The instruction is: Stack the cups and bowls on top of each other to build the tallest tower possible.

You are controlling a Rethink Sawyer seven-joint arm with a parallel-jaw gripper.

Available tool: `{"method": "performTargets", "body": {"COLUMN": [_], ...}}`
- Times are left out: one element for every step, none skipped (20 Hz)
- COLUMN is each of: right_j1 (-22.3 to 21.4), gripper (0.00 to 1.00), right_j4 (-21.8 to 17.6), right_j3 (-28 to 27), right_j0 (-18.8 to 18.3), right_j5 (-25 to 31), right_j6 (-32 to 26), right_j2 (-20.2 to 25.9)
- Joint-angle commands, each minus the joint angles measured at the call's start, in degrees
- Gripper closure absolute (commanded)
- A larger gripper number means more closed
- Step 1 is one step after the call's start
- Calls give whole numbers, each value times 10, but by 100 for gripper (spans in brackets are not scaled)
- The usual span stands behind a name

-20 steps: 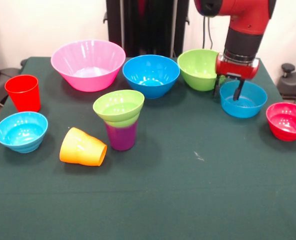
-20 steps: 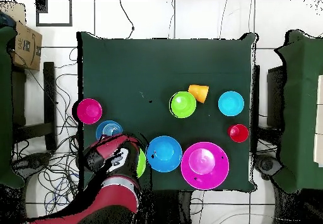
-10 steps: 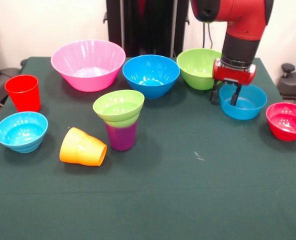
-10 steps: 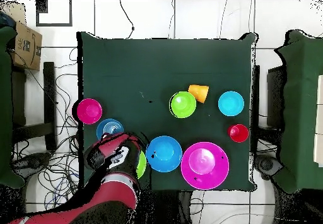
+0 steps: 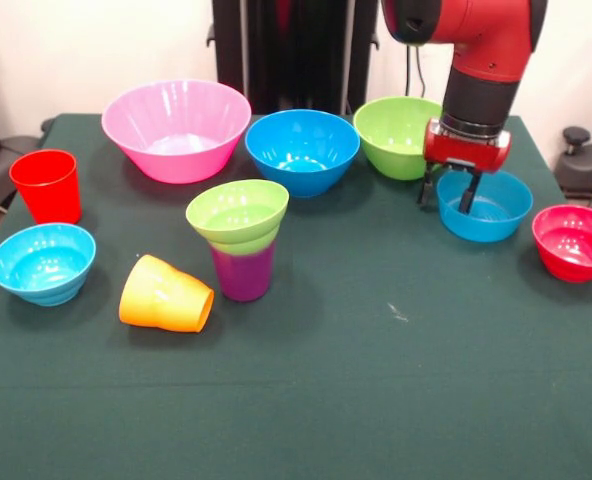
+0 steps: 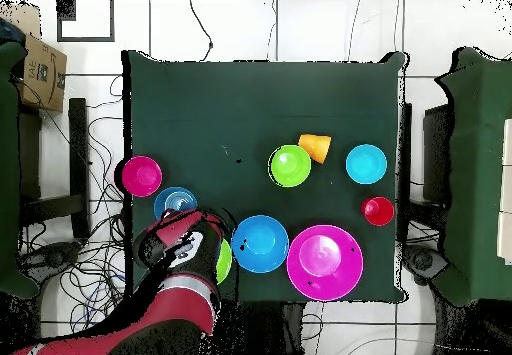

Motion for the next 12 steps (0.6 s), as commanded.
{"method": "performTargets", "body": {"right_j1": [50,50,49,50,51,51,52,53,53,54,53,53], "gripper": [0,0,0,100,100,100,100,100,100,100,100,100], "right_j4": [-2,-3,0,3,4,5,6,8,8,10,9,9], "right_j3": [-58,-62,-58,-62,-63,-64,-65,-67,-66,-69,-66,-66], "right_j0": [-8,-5,-9,-1,-1,-1,-1,0,-1,1,-2,-1], "right_j5": [-13,-5,1,5,9,12,16,20,19,24,22,24], "right_j6": [23,20,21,24,25,25,25,26,26,26,26,26], "right_j2": [12,8,13,4,3,2,1,2,2,1,1,1]}}
